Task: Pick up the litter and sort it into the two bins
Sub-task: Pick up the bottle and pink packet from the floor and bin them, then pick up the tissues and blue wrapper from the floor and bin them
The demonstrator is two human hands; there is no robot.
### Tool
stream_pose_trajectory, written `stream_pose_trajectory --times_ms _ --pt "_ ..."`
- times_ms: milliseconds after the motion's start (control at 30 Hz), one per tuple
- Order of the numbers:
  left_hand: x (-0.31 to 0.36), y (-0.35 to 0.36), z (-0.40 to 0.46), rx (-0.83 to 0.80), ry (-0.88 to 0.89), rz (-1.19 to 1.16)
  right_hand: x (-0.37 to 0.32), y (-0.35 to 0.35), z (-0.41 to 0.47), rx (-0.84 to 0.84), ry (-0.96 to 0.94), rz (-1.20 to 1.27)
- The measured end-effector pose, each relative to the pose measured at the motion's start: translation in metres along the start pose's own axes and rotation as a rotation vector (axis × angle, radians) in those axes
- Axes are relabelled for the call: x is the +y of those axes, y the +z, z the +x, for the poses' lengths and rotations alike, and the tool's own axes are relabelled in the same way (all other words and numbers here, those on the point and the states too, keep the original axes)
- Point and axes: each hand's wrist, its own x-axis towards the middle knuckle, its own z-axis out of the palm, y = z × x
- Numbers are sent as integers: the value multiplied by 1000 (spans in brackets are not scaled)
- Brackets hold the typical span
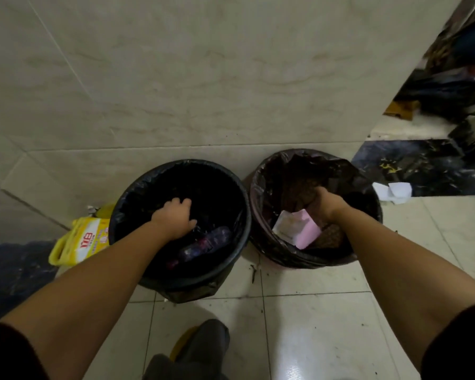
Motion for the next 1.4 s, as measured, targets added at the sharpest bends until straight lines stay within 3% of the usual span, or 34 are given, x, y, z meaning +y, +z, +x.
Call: stream_pose_trajectory --times_ms 200,333,500,767,933,1100,1400 --pt "94 -71 -42 276 238 -60 29 -67 -79 273 -150 51" --pt "196 -88 -86 340 411 -89 97 -92 -142 399 -114 71" --pt "321 -76 -141 306 618 -14 205 -101 -217 421 36 94" --pt "438 -47 -160 148 759 79 332 -95 -275 401 303 167" --pt "494 -12 -99 35 778 58 371 -81 -229 343 406 205" --pt "544 29 6 -80 742 64 381 -84 -118 269 389 213" --pt "598 68 198 -82 565 5 395 -72 74 14 299 73"
